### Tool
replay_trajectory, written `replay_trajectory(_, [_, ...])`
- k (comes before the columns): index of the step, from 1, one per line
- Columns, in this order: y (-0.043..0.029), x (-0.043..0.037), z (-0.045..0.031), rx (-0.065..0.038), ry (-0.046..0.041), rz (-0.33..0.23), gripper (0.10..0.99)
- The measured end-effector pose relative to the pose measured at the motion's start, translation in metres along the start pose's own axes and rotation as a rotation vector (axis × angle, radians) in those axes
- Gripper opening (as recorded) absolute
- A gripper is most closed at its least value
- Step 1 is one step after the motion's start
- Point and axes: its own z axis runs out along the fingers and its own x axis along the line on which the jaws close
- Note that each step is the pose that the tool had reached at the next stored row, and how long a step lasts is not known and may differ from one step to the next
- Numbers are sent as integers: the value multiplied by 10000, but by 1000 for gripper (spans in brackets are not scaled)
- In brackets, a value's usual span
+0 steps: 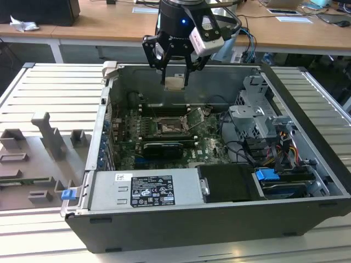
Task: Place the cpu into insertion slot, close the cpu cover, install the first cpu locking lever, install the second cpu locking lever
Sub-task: 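Place the cpu into insertion slot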
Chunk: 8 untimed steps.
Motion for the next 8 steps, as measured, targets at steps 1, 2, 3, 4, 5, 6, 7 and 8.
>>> replay_trajectory(1, [0, 0, 0, -1, -2, 15, 529])
replay_trajectory(2, [0, 0, 0, -1, -3, 28, 529])
replay_trajectory(3, [0, 0, 0, -1, -3, 35, 529])
replay_trajectory(4, [0, 0, 0, -1, -5, 60, 529])
replay_trajectory(5, [0, 0, 0, -2, -7, 80, 529])
replay_trajectory(6, [0, 0, 0, -2, -9, 102, 529])
replay_trajectory(7, [0, 0, 0, -2, -11, 117, 529])
replay_trajectory(8, [0, 0, 0, -3, -13, 138, 529])
